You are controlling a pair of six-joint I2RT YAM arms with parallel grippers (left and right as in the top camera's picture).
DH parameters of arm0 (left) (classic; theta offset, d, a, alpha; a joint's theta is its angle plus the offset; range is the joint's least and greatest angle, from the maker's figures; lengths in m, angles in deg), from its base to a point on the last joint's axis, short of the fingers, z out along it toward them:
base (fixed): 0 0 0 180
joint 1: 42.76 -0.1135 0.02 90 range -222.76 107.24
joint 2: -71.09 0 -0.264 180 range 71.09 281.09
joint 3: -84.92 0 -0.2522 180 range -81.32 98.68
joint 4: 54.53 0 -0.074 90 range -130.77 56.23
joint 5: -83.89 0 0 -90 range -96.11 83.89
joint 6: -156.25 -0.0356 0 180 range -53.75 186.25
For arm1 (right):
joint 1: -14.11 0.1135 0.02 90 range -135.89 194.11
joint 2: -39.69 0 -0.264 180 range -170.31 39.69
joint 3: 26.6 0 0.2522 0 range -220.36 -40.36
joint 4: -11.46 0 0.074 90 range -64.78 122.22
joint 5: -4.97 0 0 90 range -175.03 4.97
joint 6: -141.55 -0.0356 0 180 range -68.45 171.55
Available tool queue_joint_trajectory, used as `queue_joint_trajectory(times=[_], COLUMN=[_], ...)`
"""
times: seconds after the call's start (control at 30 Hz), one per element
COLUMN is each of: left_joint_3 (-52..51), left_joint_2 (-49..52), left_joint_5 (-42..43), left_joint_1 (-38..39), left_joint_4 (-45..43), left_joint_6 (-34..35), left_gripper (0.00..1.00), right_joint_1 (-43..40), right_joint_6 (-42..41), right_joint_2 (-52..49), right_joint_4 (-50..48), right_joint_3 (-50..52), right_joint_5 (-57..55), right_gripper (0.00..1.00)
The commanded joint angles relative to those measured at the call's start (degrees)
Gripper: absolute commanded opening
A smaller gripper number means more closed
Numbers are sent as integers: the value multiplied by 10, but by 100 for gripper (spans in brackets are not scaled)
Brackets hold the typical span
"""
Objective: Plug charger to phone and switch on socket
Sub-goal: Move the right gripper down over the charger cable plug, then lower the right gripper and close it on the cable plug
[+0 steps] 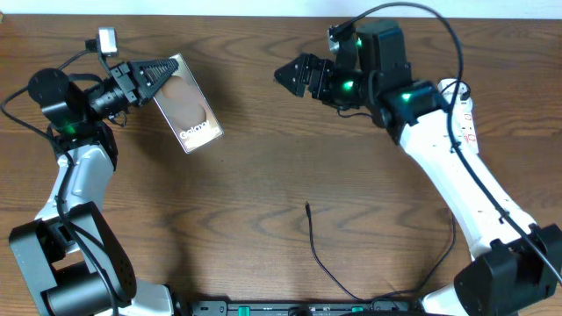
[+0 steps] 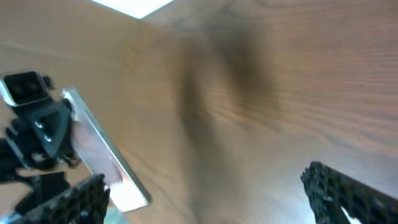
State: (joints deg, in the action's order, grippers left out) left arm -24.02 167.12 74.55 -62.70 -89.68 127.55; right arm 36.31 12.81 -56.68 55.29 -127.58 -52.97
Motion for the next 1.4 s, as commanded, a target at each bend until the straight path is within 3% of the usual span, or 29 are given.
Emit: queue_joint_trajectory(times=[0.0, 0.27, 0.53, 0.83, 1.07, 1.37], left_joint_3=[11, 11, 11, 11, 11, 11], left_joint_2=[-8, -8, -8, -8, -8, -8], left_joint_5=[12, 14, 14, 15, 25, 28], left_joint_1=[-1, -1, -1, -1, -1, -1], left_joint_4=[-5, -5, -5, 0, -1, -1], left_joint_6=[-24, -26, -26, -26, -26, -33], left_gripper=[7, 7, 8, 8, 8, 7], right_joint_1=[0, 24, 110, 197, 219, 222], right_joint_6=[72, 106, 88, -16, -46, -57], right_joint_2=[4, -4, -26, -96, -162, -169], right_joint_4=[54, 224, 361, 385, 395, 419], right_joint_3=[-28, -27, -19, 3, 3, 9], right_joint_5=[-26, -57, -173, -231, -226, -227], right_gripper=[99, 99, 99, 99, 99, 99])
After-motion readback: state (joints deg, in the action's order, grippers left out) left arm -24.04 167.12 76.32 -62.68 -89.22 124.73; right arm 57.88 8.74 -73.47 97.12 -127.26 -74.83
